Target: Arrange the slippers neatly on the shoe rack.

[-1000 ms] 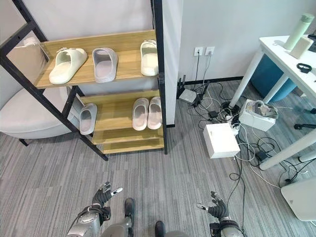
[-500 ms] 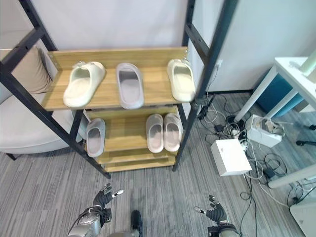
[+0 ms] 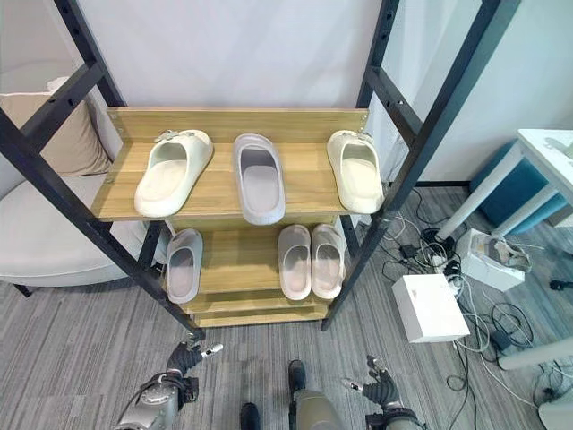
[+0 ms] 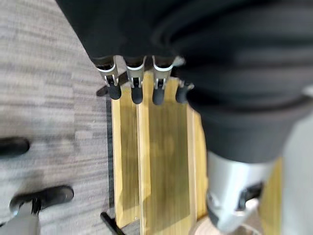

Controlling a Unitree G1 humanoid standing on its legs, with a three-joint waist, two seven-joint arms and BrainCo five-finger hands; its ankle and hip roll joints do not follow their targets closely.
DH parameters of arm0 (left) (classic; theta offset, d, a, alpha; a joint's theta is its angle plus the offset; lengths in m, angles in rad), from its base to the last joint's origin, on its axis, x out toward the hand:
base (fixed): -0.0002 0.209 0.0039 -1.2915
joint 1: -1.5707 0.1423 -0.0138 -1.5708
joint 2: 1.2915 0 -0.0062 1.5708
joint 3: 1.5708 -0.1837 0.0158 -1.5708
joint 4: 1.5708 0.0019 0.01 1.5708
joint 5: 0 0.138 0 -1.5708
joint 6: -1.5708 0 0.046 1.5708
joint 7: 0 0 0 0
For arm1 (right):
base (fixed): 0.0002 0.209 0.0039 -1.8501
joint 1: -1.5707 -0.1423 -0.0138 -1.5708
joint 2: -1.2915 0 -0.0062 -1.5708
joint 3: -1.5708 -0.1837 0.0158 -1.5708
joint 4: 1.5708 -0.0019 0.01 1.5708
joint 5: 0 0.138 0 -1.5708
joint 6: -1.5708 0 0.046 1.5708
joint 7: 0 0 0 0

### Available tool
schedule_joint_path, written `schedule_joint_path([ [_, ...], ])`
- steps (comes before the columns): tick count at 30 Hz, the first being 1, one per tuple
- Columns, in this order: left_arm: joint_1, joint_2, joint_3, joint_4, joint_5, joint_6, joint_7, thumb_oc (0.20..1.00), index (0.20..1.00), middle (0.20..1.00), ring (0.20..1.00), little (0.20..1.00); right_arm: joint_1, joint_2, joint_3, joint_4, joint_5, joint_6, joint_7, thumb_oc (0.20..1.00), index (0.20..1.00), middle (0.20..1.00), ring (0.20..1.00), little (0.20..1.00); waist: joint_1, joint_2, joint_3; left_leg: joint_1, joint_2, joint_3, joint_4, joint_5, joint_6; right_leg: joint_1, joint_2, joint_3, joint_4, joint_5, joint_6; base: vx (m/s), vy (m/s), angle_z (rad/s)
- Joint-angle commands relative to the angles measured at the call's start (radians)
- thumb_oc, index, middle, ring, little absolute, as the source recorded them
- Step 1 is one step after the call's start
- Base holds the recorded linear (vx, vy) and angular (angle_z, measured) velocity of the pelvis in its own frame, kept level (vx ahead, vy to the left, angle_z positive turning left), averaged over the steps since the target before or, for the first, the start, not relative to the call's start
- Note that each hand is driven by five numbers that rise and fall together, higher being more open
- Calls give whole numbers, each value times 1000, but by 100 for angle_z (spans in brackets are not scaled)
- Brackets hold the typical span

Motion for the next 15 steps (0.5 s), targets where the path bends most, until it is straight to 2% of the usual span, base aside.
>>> schedule_joint_path([
  [1, -57, 4, 13, -34, 6, -34, 0, 1000, 1000, 1000, 1000, 1000, -21, -75, -33, -53, 30, -50, 5, 1000, 1000, 1000, 1000, 1000, 2, -13, 26, -25, 76, -2, 244, -10, -107, 181, 7, 6, -121, -24, 8, 91, -123, 23],
  [2, -61, 3, 13, -40, -5, -36, 13, 1000, 1000, 1000, 1000, 1000, -24, -87, -31, -53, 30, -49, -1, 1000, 1000, 1000, 1000, 1000, 17, -18, 37, -63, 61, -41, 267, 2, -107, 200, 7, 18, -128, -35, -2, 106, -72, 2],
  [4, -54, 6, 12, -47, -5, -36, 15, 1000, 1000, 1000, 1000, 1000, -24, -95, -34, -51, 33, -50, 0, 1000, 1000, 1000, 1000, 1000, 26, -20, 34, -91, 70, -40, 202, -13, -98, 219, -1, 25, -139, -46, 3, 155, -35, 1],
  [7, -56, 7, 6, -35, 10, -32, 18, 1000, 1000, 1000, 1000, 1000, -20, -103, -35, -48, 28, -50, -6, 1000, 1000, 1000, 1000, 1000, 41, -4, 35, -138, 120, -47, 73, 83, -105, 246, 5, 22, -143, -67, 7, 139, 24, -5],
  [9, -61, 7, 1, -23, 18, -23, 23, 1000, 1000, 1000, 1000, 1000, -20, -108, -32, -49, 20, -47, -7, 1000, 1000, 1000, 1000, 1000, 44, 0, 39, -144, 127, -57, 47, 108, -109, 250, 7, 23, -134, -77, 8, 90, 30, -3],
  [11, -50, 7, 10, -28, 12, -29, 22, 1000, 1000, 1000, 1000, 1000, -18, -110, -27, -53, 16, -44, -2, 1000, 1000, 1000, 1000, 1000, 45, 4, 36, -122, 125, -75, 36, 102, -108, 257, 9, 43, -126, -87, 6, 152, 94, -29],
  [15, -36, 7, 7, -33, 26, -29, 11, 1000, 1000, 1000, 1000, 1000, -1, -109, -34, -49, 0, -35, 13, 1000, 1000, 1000, 1000, 1000, 39, 20, 12, -67, 110, -55, -23, 91, -99, 285, -12, 46, -142, -89, 14, 143, 120, -22],
])
